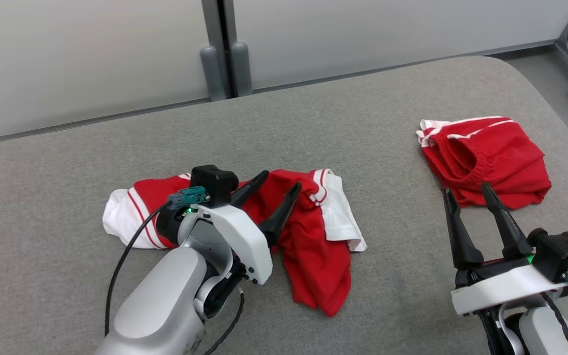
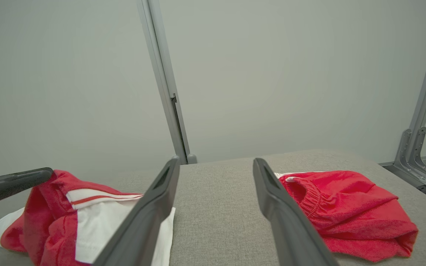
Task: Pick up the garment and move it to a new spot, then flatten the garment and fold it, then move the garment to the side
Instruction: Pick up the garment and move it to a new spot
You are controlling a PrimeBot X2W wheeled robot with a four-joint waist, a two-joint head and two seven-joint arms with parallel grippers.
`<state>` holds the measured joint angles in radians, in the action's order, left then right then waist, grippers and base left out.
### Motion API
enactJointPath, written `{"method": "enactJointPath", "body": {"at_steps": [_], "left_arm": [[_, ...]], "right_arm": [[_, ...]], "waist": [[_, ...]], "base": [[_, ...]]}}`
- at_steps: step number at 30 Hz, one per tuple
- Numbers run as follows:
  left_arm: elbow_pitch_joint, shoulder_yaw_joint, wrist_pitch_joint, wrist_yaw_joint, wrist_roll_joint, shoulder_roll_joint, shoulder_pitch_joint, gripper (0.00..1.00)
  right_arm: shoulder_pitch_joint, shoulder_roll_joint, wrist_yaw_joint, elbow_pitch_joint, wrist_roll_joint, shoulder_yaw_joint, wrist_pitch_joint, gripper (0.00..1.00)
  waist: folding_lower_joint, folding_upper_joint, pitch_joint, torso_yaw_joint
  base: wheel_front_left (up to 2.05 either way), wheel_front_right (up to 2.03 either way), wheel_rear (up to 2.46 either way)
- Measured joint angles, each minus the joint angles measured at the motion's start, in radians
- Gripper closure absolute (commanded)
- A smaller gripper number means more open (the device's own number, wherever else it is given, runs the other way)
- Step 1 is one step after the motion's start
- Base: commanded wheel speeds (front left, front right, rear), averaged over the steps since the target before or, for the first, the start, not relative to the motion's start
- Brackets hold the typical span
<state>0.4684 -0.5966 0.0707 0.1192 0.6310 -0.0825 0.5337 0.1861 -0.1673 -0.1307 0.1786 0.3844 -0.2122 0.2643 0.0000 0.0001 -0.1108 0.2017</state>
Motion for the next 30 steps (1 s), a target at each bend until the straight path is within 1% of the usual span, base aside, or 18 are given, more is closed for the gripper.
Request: {"method": "enactJointPath", "body": {"at_steps": [3, 5, 8, 11, 15, 16, 17, 18, 19, 26, 30], "left_arm": [[-0.053, 0.017, -0.026, -0.018, -0.006, -0.035, -0.032, 0.0], [-0.098, 0.033, -0.045, -0.044, -0.015, -0.064, -0.057, 0.0], [-0.171, 0.065, -0.082, -0.093, -0.037, -0.113, -0.099, 0.0], [-0.242, 0.101, -0.121, -0.139, -0.041, -0.15, -0.165, 0.0], [-0.32, 0.159, -0.207, -0.207, -0.053, -0.195, -0.271, 0.0], [-0.334, 0.172, -0.227, -0.226, -0.055, -0.199, -0.298, 0.0], [-0.334, 0.172, -0.227, -0.226, -0.055, -0.199, -0.298, 0.0], [-0.356, 0.188, -0.265, -0.255, -0.071, -0.208, -0.352, 0.0], [-0.365, 0.195, -0.28, -0.264, -0.077, -0.214, -0.374, 0.0], [-0.414, 0.233, -0.327, -0.284, -0.105, -0.214, -0.477, 0.0], [-0.427, 0.256, -0.331, -0.289, -0.111, -0.176, -0.544, 0.0]], "right_arm": [[-0.015, -0.005, 0.0, -0.002, -0.002, 0.007, 0.0, 0.0], [-0.026, -0.009, 0.0, -0.004, -0.005, 0.015, 0.0, 0.0], [-0.043, -0.011, 0.0, -0.009, -0.006, 0.028, 0.0, 0.0], [-0.057, -0.011, 0.0, -0.013, -0.009, 0.035, 0.0, 0.0], [-0.072, -0.01, 0.0, -0.02, -0.012, 0.041, 0.0, 0.0], [-0.078, -0.009, 0.0, -0.021, -0.012, 0.045, 0.0, 0.0], [-0.078, -0.009, 0.0, -0.021, -0.012, 0.045, 0.0, 0.0], [-0.091, -0.005, 0.0, -0.025, -0.012, 0.054, 0.0, 0.0], [-0.098, -0.001, 0.0, -0.025, -0.012, 0.058, 0.0, 0.0], [-0.126, 0.009, 0.0, -0.034, -0.015, 0.07, 0.0, 0.0], [-0.145, 0.007, 0.0, -0.044, -0.021, 0.079, 0.0, 0.0]], "waist": [[0.0, -0.0001, 0.022, -0.034], [0.0, 0.0, 0.035, -0.058], [0.0, 0.0, 0.055, -0.093], [0.0, -0.0001, 0.07, -0.125], [0.0, 0.0, 0.088, -0.154], [0.0, 0.0, 0.092, -0.159], [0.0, 0.0, 0.092, -0.159], [0.0, -0.0001, 0.097, -0.168], [0.0, 0.0, 0.099, -0.172], [0.0, 0.0, 0.106, -0.181], [0.0, 0.0, 0.108, -0.183]], "base": [[0.0, 0.0, 0.0], [0.0, 0.0, 0.0], [0.0, 0.0, 0.0], [0.0, 0.0, 0.0], [0.0, 0.0, 0.0], [0.0, 0.0, 0.0], [0.0, 0.0, 0.0], [0.0, 0.0, 0.0], [0.0, 0.0, 0.0], [0.0, 0.0, 0.0], [0.0, 0.0, 0.0]]}}
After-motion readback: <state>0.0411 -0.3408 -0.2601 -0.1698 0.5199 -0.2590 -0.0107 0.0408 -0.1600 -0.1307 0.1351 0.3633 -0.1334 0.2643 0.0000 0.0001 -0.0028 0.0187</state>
